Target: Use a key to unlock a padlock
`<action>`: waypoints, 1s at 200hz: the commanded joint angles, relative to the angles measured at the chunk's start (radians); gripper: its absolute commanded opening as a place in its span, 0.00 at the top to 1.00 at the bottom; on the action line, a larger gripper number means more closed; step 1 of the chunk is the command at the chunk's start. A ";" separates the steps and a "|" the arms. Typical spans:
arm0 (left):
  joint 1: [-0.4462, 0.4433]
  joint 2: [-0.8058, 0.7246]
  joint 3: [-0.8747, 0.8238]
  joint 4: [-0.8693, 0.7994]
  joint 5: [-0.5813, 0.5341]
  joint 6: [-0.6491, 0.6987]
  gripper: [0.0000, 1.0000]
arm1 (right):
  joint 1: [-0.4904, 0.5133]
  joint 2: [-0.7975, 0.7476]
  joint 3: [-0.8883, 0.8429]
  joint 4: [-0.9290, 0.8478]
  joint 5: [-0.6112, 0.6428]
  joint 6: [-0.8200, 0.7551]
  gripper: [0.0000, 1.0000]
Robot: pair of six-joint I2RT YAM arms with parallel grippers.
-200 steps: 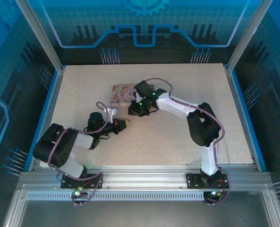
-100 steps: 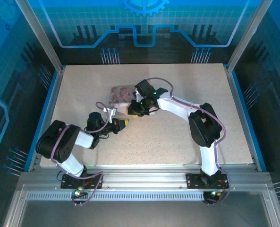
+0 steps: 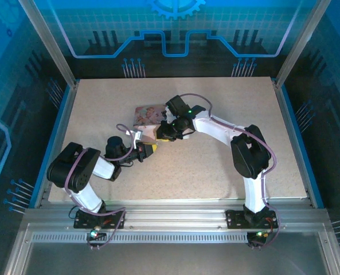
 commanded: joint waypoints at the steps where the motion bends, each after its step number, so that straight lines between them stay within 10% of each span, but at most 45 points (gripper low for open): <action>1: 0.009 -0.035 -0.010 0.012 0.037 0.019 1.00 | -0.014 -0.049 0.025 -0.007 -0.059 -0.013 1.00; 200: 0.008 -0.020 0.011 0.032 0.010 0.011 1.00 | -0.010 -0.049 0.016 -0.002 -0.093 -0.010 1.00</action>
